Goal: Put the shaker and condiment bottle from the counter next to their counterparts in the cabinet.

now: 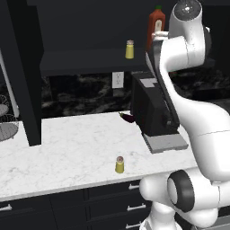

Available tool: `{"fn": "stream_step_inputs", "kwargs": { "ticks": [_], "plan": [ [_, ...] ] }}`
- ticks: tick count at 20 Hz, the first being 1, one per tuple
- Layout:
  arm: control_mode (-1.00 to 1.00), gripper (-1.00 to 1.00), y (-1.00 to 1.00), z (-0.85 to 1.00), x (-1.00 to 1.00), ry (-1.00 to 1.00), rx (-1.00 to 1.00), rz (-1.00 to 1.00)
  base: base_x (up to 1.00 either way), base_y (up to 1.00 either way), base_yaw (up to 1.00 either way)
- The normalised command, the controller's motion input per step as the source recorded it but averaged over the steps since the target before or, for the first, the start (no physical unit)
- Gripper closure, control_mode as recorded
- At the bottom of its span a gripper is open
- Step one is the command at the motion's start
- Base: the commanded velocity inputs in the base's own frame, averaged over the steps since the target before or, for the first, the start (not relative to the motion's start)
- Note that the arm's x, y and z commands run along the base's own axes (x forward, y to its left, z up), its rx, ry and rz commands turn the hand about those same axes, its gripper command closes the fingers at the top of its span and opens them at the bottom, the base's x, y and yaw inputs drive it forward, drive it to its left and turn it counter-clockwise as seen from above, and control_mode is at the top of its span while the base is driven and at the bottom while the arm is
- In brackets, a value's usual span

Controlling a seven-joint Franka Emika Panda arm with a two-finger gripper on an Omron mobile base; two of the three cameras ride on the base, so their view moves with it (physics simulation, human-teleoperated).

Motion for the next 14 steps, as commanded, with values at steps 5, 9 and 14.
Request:
{"fn": "stream_step_inputs", "kwargs": {
  "ticks": [5, 9, 14],
  "plan": [
    [-1.00, 1.00, 0.00, 0.00, 0.00, -0.38, -0.15, 0.00, 0.00, 0.00, 0.00],
    [-1.00, 1.00, -0.01, 0.00, 0.13, -0.13, -0.01, 0.00, 0.00, 0.00, 0.00],
    [-1.00, 1.00, -0.03, 0.00, 0.38, 0.04, 0.09, 0.00, 0.00, 0.00, 0.00]
  ]
}}
